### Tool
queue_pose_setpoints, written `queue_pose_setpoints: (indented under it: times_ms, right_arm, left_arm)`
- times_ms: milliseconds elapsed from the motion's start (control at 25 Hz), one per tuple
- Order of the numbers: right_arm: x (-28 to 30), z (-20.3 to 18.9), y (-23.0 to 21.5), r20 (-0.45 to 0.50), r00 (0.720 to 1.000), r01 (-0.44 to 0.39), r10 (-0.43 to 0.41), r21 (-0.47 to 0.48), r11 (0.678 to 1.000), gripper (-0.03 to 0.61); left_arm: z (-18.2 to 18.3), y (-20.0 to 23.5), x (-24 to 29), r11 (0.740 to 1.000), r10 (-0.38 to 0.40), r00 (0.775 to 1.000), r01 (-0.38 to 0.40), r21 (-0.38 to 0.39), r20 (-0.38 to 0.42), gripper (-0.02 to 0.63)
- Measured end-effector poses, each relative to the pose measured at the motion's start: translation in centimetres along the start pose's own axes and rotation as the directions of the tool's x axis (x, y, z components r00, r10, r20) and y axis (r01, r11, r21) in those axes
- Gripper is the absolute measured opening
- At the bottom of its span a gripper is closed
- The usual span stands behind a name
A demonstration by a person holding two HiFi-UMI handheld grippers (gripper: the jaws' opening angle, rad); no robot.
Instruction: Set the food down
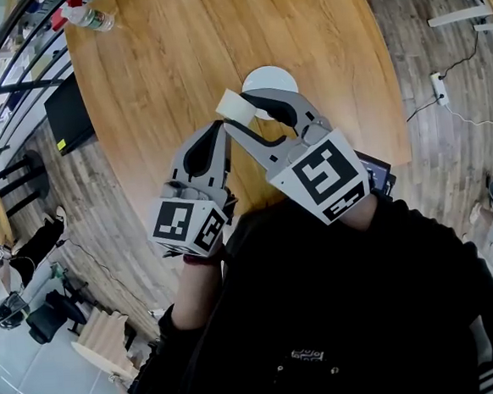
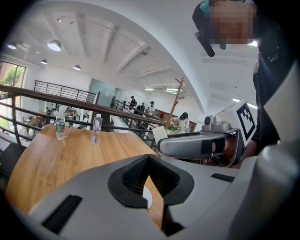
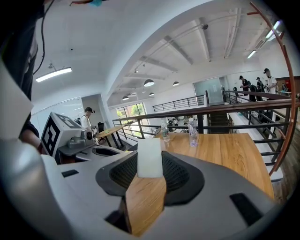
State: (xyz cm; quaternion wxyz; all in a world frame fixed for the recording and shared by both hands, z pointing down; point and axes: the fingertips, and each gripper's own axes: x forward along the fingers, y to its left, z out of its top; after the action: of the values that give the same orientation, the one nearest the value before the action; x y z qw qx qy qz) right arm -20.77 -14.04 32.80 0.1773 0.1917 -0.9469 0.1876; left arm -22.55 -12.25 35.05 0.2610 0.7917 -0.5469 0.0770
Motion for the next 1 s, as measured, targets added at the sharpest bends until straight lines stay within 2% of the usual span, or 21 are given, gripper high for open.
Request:
queue_pose_setpoints:
  times_ms: [520,1000]
  right_arm:
    - [1.7,-1.1,-2.2,-0.043,0.998,0.035,-0.034,0.029,0.999,0.172]
    - [3.7,-3.2,-4.0,-0.072,0.993,0.092,-0.089,0.047,0.995,0.172]
  left_arm:
    - [-1.1,0.5,2.2,0.999,-0.047,0.998,0.047,-0.015,-0.043,0.006]
    - [-2.5,2.1,3.2,0.998,-0.058,0.994,0.055,-0.03,-0.096,0.005]
